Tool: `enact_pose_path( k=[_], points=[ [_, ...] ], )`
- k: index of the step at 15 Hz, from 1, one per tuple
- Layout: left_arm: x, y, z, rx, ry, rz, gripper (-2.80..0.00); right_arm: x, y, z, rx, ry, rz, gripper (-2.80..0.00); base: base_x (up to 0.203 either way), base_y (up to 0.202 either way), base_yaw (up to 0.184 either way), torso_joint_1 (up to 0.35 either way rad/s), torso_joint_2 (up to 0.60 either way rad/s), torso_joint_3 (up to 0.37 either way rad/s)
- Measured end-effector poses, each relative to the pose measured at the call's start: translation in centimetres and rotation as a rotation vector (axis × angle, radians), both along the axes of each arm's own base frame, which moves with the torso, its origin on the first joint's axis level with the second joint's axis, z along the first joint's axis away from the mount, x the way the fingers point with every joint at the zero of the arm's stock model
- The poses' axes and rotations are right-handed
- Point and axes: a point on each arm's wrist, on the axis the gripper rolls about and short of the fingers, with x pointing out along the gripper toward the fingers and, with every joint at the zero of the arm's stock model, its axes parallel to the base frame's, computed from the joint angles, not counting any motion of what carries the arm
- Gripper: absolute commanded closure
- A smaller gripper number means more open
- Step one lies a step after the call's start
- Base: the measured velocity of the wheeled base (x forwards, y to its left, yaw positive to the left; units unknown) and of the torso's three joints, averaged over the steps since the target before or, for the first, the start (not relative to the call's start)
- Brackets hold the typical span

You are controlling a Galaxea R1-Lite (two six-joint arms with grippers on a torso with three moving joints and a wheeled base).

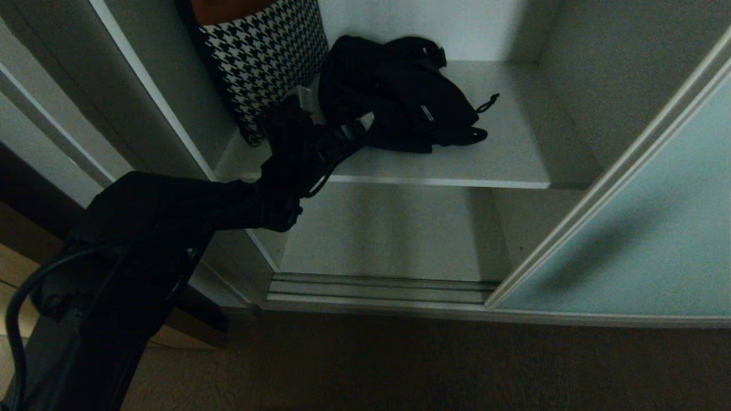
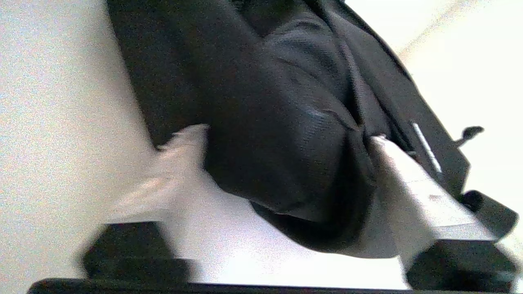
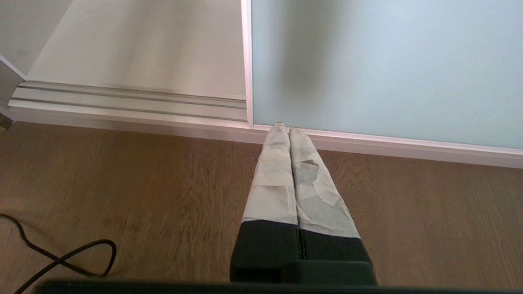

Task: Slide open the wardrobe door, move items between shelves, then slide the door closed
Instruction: Place the bag on the lower shelf

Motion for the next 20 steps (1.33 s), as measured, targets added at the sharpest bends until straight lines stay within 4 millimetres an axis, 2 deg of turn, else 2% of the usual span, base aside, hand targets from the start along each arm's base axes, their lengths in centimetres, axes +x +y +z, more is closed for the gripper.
enact_pose_path(
  k=[8, 11, 14, 17, 20],
  points=[
    [0.3, 0.4, -0.1, 0.01, -0.005, 0.006, 0.0, 0.0, 0.0, 0.0, 0.0, 0.0, 0.0, 0.0, 0.0, 0.0, 0.0, 0.0, 0.0, 0.0],
    [-0.2, 0.5, 0.6, 0.0, 0.004, 0.011, 0.0, 0.0, 0.0, 0.0, 0.001, 0.0, 0.0, 0.0, 0.0, 0.0, 0.0, 0.0, 0.0, 0.0],
    [-1.9, -0.3, 2.6, -0.005, 0.07, 0.079, 0.0, 0.0, 0.0, 0.0, 0.0, 0.0, 0.0, 0.0, 0.0, 0.0, 0.0, 0.0, 0.0, 0.0],
    [-4.7, -1.9, 4.9, 0.025, 0.139, 0.186, 0.0, 0.0, 0.0, 0.0, 0.0, 0.0, 0.0, 0.0, 0.0, 0.0, 0.0, 0.0, 0.0, 0.0],
    [-7.1, -2.7, 6.2, 0.065, 0.162, 0.312, 0.0, 0.0, 0.0, 0.0, 0.0, 0.0, 0.0, 0.0, 0.0, 0.0, 0.0, 0.0, 0.0, 0.0]
  ],
)
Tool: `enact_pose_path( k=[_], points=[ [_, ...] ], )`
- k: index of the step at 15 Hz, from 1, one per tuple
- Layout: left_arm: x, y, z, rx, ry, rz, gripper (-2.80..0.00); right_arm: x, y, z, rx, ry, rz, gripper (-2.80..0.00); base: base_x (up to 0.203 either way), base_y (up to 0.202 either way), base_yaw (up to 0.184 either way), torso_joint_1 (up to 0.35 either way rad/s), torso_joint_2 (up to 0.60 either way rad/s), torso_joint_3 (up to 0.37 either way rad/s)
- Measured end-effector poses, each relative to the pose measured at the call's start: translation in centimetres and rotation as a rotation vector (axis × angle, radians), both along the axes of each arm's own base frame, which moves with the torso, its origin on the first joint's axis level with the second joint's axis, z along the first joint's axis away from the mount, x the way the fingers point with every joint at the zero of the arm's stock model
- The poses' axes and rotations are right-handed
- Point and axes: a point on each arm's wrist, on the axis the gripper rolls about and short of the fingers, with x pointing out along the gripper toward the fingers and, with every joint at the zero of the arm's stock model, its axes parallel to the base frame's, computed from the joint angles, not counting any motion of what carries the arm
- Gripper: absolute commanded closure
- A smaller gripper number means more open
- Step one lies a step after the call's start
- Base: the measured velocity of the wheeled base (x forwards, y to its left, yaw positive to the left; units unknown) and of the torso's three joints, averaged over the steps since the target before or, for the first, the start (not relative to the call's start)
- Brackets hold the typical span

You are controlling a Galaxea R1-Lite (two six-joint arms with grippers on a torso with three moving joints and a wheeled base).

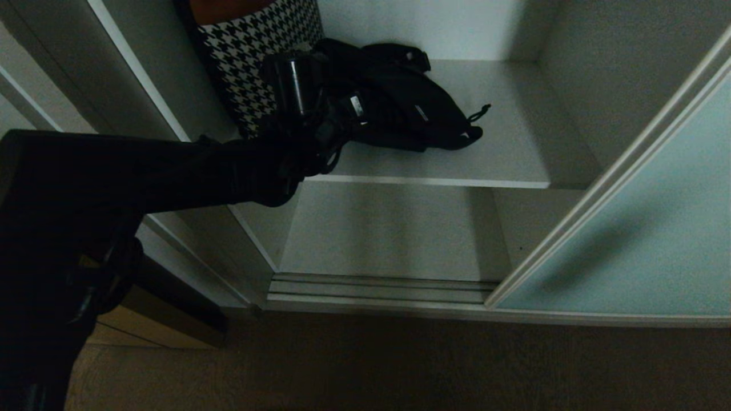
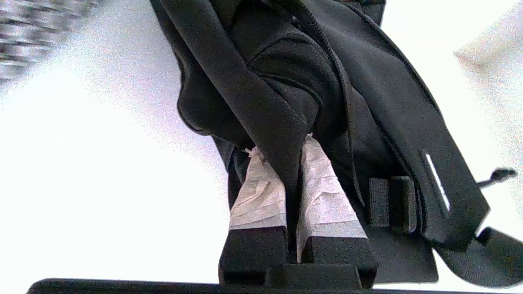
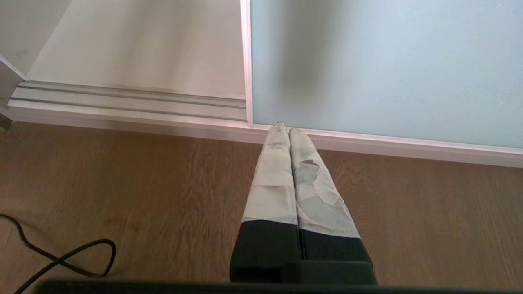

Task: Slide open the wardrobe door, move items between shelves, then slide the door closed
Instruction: Place the bag on the lower shelf

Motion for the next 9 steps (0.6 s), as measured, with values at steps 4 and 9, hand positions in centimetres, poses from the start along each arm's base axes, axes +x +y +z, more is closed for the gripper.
enact_pose_path(
  k=[4, 9],
  points=[
    [-3.4, 0.1, 1.0, 0.048, 0.049, -0.01, 0.0, 0.0, 0.0, 0.0, 0.0, 0.0, 0.0, 0.0, 0.0, 0.0, 0.0, 0.0, 0.0, 0.0],
    [-8.9, 0.5, 3.1, 0.118, 0.104, -0.015, 0.0, 0.0, 0.0, 0.0, 0.0, 0.0, 0.0, 0.0, 0.0, 0.0, 0.0, 0.0, 0.0, 0.0]
  ],
)
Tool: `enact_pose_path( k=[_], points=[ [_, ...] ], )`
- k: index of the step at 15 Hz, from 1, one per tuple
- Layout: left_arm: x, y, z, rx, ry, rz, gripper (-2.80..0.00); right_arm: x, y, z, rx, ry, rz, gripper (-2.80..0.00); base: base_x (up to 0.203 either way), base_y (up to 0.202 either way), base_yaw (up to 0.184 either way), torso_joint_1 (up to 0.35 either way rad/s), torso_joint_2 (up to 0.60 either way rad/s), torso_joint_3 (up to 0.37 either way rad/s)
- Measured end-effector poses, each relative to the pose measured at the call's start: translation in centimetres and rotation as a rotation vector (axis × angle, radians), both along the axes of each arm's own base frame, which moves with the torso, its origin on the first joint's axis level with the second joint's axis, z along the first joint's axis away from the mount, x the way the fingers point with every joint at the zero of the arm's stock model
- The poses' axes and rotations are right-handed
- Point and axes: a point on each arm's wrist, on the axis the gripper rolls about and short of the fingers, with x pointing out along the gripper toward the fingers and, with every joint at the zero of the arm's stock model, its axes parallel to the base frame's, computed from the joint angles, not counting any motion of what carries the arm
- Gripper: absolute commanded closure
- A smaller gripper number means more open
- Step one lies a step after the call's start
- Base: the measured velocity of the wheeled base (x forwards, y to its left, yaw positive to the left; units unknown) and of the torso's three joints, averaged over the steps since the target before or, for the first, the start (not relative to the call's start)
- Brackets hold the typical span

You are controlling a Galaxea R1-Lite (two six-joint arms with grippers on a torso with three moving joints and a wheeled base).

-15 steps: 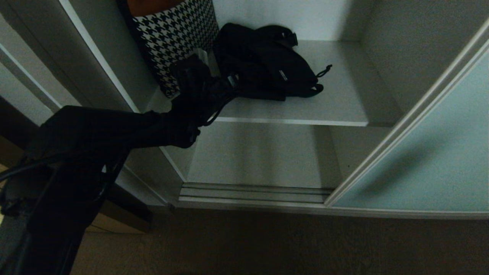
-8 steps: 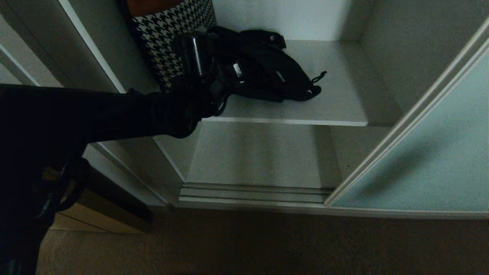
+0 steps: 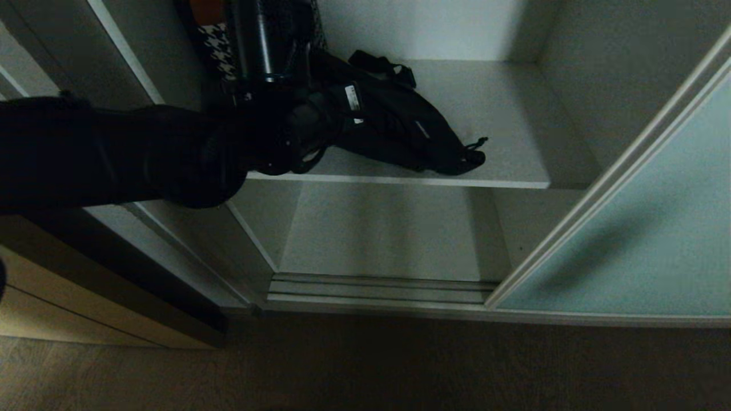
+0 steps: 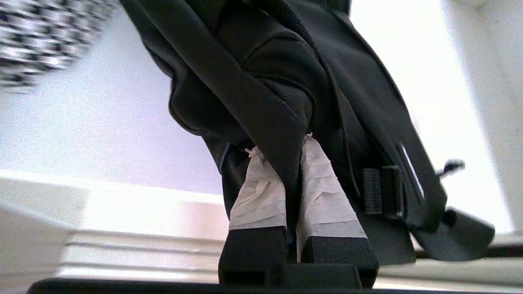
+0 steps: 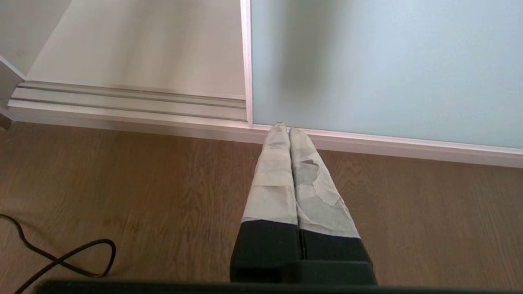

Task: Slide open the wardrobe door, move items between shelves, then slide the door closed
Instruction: Place the bag on the lower shelf

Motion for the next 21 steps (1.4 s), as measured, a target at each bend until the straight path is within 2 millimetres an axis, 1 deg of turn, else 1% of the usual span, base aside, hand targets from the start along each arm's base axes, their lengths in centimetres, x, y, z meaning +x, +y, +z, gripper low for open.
enact_pose_path(
  k=[3, 6, 9, 11, 14, 17, 21],
  points=[
    [-2.9, 1.5, 1.0, 0.037, -0.011, -0.003, 0.0, 0.0, 0.0, 0.0, 0.0, 0.0, 0.0, 0.0, 0.0, 0.0, 0.0, 0.0, 0.0, 0.0],
    [-5.5, 3.1, 2.3, 0.037, -0.038, 0.019, 0.0, 0.0, 0.0, 0.0, 0.0, 0.0, 0.0, 0.0, 0.0, 0.0, 0.0, 0.0, 0.0, 0.0],
    [-8.4, 3.8, 3.4, 0.012, -0.066, -0.01, 0.0, 0.0, 0.0, 0.0, 0.0, 0.0, 0.0, 0.0, 0.0, 0.0, 0.0, 0.0, 0.0, 0.0],
    [-9.9, 4.3, 4.0, 0.003, -0.077, -0.016, 0.0, 0.0, 0.0, 0.0, 0.0, 0.0, 0.0, 0.0, 0.0, 0.0, 0.0, 0.0, 0.0, 0.0],
    [-11.2, 5.2, 4.2, 0.025, -0.056, -0.015, 0.0, 0.0, 0.0, 0.0, 0.0, 0.0, 0.0, 0.0, 0.0, 0.0, 0.0, 0.0, 0.0, 0.0],
    [-12.5, 6.4, 4.0, 0.075, -0.012, -0.015, 0.0, 0.0, 0.0, 0.0, 0.0, 0.0, 0.0, 0.0, 0.0, 0.0, 0.0, 0.0, 0.0, 0.0],
    [-13.6, 8.2, 1.7, 0.167, 0.033, 0.014, 0.0, 0.0, 0.0, 0.0, 0.0, 0.0, 0.0, 0.0, 0.0, 0.0, 0.0, 0.0, 0.0, 0.0]
  ],
)
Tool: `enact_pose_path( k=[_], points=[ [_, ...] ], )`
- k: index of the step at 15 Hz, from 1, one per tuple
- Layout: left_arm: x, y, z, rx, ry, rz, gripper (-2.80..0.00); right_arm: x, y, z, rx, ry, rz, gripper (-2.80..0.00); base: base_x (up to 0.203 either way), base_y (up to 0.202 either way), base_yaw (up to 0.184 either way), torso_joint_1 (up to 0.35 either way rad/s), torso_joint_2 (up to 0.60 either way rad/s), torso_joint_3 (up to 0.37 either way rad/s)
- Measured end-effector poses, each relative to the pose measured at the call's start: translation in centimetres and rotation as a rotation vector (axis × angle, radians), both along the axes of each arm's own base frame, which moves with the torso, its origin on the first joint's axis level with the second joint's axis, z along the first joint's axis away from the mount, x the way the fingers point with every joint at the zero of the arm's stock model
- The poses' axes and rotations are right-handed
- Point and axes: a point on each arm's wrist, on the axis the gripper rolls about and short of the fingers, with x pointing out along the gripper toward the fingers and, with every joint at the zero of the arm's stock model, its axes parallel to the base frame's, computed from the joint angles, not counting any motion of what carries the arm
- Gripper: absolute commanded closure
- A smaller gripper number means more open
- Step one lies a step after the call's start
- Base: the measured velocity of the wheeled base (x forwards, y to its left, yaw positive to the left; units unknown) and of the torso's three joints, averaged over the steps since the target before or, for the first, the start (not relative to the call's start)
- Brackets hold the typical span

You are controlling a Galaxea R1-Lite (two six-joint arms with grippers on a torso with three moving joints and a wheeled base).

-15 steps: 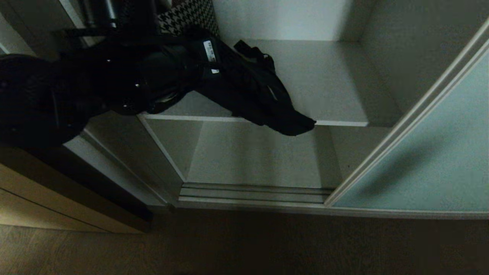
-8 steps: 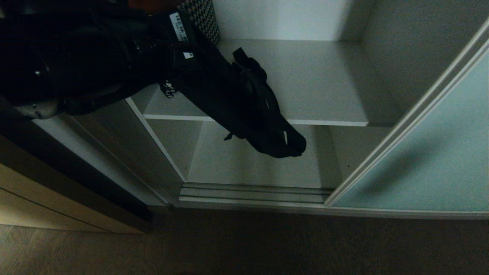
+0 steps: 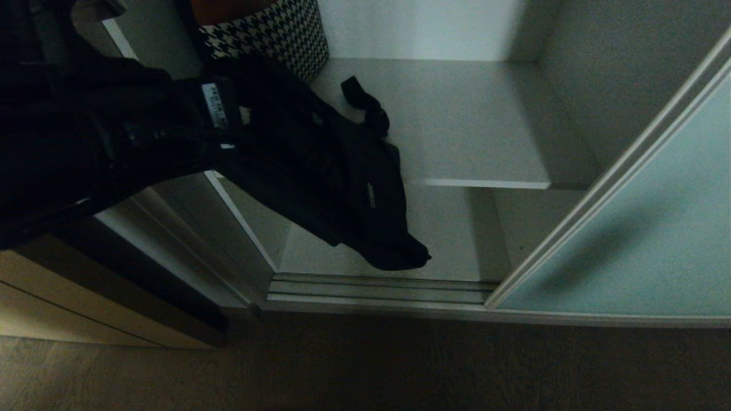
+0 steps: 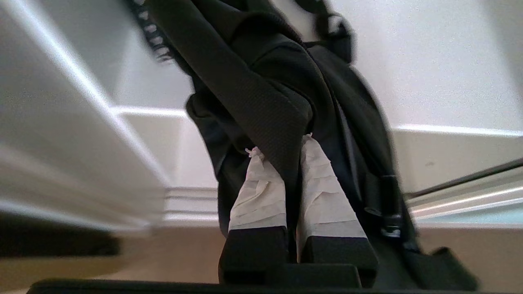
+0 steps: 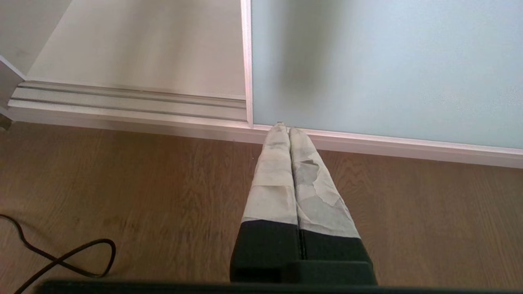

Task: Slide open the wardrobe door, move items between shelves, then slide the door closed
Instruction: Place the bag on the lower shelf

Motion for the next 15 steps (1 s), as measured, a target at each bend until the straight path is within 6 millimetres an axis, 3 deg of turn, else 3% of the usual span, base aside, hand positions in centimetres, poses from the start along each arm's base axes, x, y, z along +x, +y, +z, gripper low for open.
enact_pose_path(
  k=[15],
  points=[
    [-4.1, 8.5, -3.5, 0.094, 0.012, 0.29, 0.0, 0.0, 0.0, 0.0, 0.0, 0.0, 0.0, 0.0, 0.0, 0.0, 0.0, 0.0, 0.0, 0.0]
  ],
)
